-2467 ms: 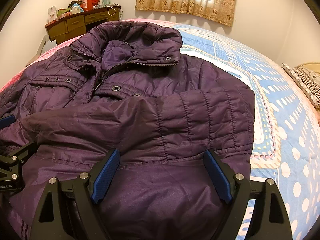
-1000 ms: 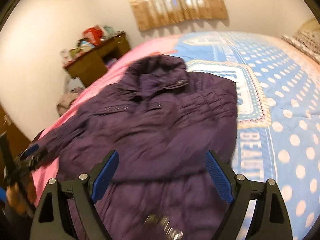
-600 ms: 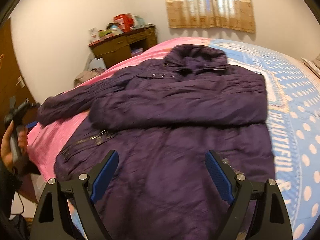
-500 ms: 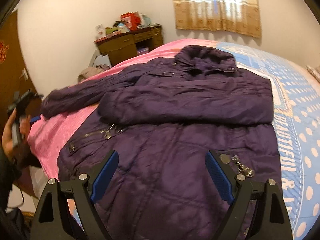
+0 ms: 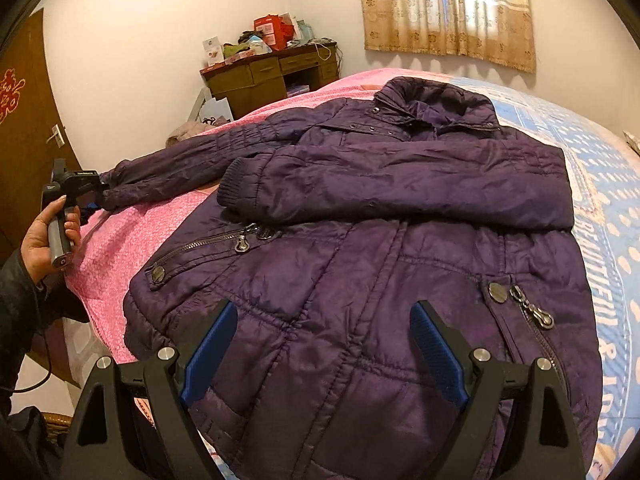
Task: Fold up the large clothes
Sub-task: 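Grasp the other sleeve cuff with the left gripper, then fold the held sleeve across the jacket body with the left gripper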
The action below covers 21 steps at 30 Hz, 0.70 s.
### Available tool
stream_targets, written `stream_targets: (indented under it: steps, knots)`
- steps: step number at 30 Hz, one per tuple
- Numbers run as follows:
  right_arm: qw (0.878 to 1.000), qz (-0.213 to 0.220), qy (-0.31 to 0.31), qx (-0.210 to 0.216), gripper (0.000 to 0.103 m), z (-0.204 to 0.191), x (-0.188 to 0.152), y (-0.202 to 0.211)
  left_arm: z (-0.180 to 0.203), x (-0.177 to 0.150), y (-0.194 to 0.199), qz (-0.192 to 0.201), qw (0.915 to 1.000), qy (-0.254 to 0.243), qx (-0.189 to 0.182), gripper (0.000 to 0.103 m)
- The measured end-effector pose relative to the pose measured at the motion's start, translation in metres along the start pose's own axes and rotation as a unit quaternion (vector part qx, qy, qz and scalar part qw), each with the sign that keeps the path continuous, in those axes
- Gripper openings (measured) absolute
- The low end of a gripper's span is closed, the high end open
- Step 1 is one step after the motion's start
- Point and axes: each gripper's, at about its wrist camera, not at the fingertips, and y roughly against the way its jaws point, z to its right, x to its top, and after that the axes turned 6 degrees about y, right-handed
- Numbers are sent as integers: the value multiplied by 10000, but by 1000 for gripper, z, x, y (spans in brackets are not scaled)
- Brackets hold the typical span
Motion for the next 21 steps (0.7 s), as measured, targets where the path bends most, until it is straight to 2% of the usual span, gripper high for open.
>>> stream_targets:
  steps: [3, 7, 9, 12, 15, 18, 19, 21]
  knots:
    - [9999, 42, -146, -32, 88, 6, -3, 5, 20, 10, 9, 249, 9995, -119, -171, 35]
    - [9990, 224, -391, -35, 88, 17, -7, 16, 74, 23, 31, 719, 9955, -425, -458, 35]
    - [9980, 349, -534, -30, 88, 24, -10, 22, 102, 22, 44, 923, 9918, -608, -641, 35]
    - [9968, 432, -666, -19, 88, 32, -13, 27, 159, 9, 65, 1220, 9811, -1061, -1063, 35]
    - [9952, 520, -835, -25, 88, 42, -19, 32, 234, -19, 80, 1296, 9641, -1624, -1652, 35]
    - [9925, 600, -1064, -43, 88, 53, -26, 38, 289, -60, 88, 1195, 9455, -2224, -2054, 35]
    - [9916, 623, -1135, -54, 88, 57, -28, 39, 314, -88, 88, 1114, 9333, -2579, -2235, 35]
    - [9892, 645, -1310, -118, 88, 66, -35, 43, 343, -131, 89, 1029, 9147, -3100, -2378, 35]
